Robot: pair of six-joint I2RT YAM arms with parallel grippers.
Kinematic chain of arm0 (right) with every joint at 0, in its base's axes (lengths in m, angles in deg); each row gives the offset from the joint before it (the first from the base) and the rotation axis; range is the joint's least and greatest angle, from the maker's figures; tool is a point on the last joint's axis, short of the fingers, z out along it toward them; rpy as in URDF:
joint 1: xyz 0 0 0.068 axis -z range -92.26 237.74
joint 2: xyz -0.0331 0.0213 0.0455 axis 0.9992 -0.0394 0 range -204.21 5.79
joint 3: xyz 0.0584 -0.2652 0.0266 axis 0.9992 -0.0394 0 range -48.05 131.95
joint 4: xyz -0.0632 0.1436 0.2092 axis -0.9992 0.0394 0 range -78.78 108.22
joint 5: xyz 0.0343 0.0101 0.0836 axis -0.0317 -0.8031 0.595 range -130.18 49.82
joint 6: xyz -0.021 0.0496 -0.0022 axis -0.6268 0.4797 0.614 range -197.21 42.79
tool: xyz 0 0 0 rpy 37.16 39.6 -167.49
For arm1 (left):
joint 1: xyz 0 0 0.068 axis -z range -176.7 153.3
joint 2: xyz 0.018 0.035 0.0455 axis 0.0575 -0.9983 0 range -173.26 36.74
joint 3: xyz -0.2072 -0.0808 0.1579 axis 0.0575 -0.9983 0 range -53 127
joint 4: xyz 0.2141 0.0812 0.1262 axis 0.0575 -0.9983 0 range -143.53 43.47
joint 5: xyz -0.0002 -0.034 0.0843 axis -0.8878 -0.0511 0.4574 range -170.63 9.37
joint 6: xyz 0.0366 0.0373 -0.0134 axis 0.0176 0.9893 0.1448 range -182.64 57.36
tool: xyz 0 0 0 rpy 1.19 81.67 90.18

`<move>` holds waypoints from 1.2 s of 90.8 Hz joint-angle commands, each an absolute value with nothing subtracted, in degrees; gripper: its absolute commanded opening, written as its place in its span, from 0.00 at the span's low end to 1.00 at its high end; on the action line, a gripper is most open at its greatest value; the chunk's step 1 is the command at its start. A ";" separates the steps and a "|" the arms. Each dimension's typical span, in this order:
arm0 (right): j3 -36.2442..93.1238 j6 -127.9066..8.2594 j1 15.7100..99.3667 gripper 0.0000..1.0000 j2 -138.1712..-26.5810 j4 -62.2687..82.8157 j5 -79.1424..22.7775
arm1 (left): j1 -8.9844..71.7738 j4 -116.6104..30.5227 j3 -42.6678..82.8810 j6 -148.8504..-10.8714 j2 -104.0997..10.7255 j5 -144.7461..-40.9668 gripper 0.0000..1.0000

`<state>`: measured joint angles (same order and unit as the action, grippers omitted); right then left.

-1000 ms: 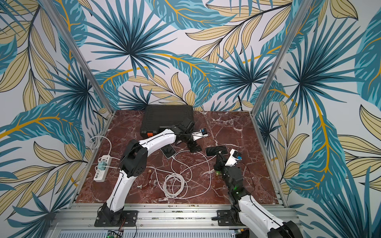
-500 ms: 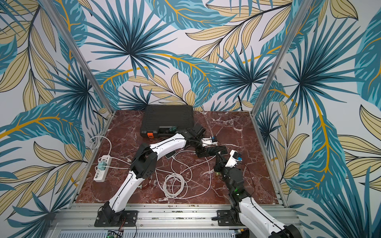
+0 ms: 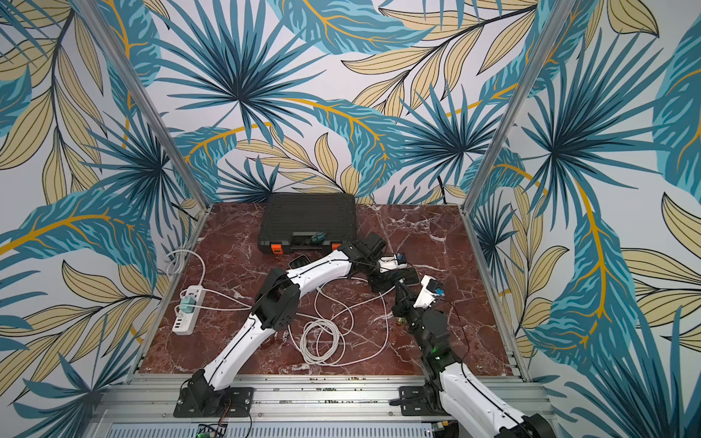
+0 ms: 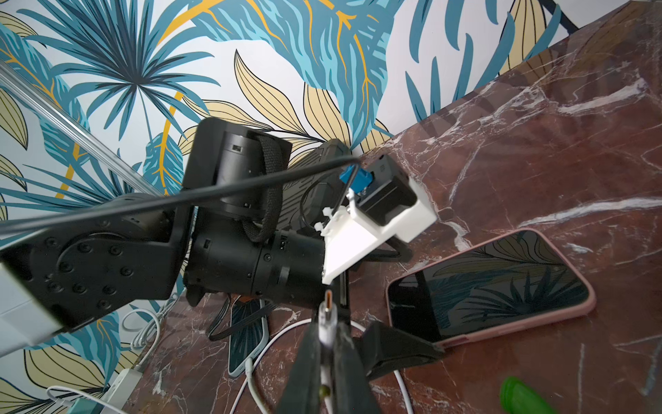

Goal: Plug the charging cable into the phone
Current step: Pick up the phone at the center of the board.

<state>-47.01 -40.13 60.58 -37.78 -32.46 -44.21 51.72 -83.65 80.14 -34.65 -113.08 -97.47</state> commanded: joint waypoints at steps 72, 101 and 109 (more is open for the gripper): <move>-47.97 -41.14 60.56 0.00 -36.90 -34.30 -43.62 | 53.98 -99.10 96.55 -37.84 -123.04 -93.28 1.00; -47.18 -41.93 60.55 0.00 -35.71 -33.18 -44.08 | 54.01 -100.25 96.77 -38.24 -123.44 -90.70 0.94; -47.17 -42.28 60.55 0.00 -35.37 -32.98 -44.37 | 53.96 -101.21 96.20 -38.31 -123.32 -91.20 0.83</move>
